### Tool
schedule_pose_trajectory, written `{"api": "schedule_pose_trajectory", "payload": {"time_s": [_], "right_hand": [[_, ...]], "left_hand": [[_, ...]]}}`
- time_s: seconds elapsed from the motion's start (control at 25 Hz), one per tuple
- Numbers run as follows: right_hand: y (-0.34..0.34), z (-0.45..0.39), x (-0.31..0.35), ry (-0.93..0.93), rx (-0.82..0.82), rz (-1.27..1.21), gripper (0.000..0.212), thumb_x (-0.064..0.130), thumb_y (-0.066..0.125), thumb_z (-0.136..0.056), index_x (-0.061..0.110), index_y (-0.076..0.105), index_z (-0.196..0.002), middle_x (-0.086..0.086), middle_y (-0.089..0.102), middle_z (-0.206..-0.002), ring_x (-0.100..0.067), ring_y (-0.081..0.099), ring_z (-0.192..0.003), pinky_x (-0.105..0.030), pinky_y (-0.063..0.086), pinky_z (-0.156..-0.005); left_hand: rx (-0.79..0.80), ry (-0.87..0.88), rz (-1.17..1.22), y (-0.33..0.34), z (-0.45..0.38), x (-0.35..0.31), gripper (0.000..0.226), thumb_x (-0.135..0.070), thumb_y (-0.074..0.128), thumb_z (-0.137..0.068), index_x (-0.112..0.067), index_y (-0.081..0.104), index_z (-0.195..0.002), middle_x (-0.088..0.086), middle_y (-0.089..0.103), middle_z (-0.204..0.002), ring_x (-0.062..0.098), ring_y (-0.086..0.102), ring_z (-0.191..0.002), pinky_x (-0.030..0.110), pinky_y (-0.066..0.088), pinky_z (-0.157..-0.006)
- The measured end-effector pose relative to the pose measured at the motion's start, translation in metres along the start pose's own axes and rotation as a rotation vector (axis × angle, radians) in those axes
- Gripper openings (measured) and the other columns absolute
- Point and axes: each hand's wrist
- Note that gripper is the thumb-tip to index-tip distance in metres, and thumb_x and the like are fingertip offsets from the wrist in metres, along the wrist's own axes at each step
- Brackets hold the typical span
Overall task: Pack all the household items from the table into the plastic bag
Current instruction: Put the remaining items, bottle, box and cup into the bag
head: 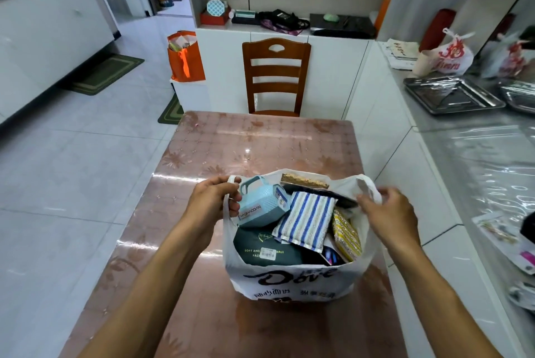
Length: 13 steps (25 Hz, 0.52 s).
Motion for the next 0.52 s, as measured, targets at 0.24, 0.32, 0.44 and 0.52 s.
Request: {"api": "schedule_pose_trajectory", "payload": {"time_s": [0.24, 0.32, 0.44, 0.52], "right_hand": [[0.017, -0.017, 0.062, 0.053, 0.299, -0.784, 0.026, 0.017, 0.043, -0.101, 0.010, 0.058, -0.081, 0.005, 0.042, -0.050, -0.007, 0.032, -0.039, -0.024, 0.027, -0.044], [0.016, -0.026, 0.084, 0.028, 0.266, -0.826, 0.026, 0.014, 0.041, -0.101, 0.009, 0.057, -0.082, 0.004, 0.042, -0.049, -0.007, 0.030, -0.038, -0.023, 0.025, -0.042], [0.018, -0.038, 0.102, 0.023, 0.244, -0.851, 0.025, 0.011, 0.040, -0.099, 0.009, 0.058, -0.081, 0.003, 0.042, -0.047, -0.009, 0.028, -0.037, -0.022, 0.023, -0.041], [0.026, -0.047, 0.107, 0.068, 0.235, -0.838, 0.023, 0.010, 0.041, -0.097, 0.008, 0.059, -0.082, 0.003, 0.043, -0.046, -0.010, 0.028, -0.037, -0.023, 0.022, -0.044]], "left_hand": [[0.070, -0.032, 0.162, -0.007, -0.018, -0.050, 0.020, -0.015, 0.055, -0.083, -0.004, 0.064, -0.098, 0.000, 0.050, -0.065, 0.010, 0.039, -0.049, 0.024, 0.031, -0.053], [0.074, 0.036, 0.150, -0.010, -0.025, -0.075, 0.021, -0.017, 0.055, -0.085, -0.004, 0.064, -0.099, 0.001, 0.052, -0.066, 0.010, 0.040, -0.052, 0.024, 0.031, -0.054], [0.083, 0.105, 0.106, -0.016, -0.041, -0.104, 0.025, -0.021, 0.060, -0.079, -0.005, 0.065, -0.098, 0.002, 0.054, -0.067, 0.010, 0.044, -0.053, 0.024, 0.035, -0.054], [0.072, 0.118, 0.065, -0.018, -0.055, -0.112, 0.033, -0.023, 0.064, -0.070, -0.006, 0.065, -0.097, 0.004, 0.056, -0.069, 0.011, 0.046, -0.053, 0.023, 0.038, -0.052]]}}
Point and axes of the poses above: each hand's wrist, its own z-axis away from the middle knuckle, its own y-axis out of the palm, x = y × z
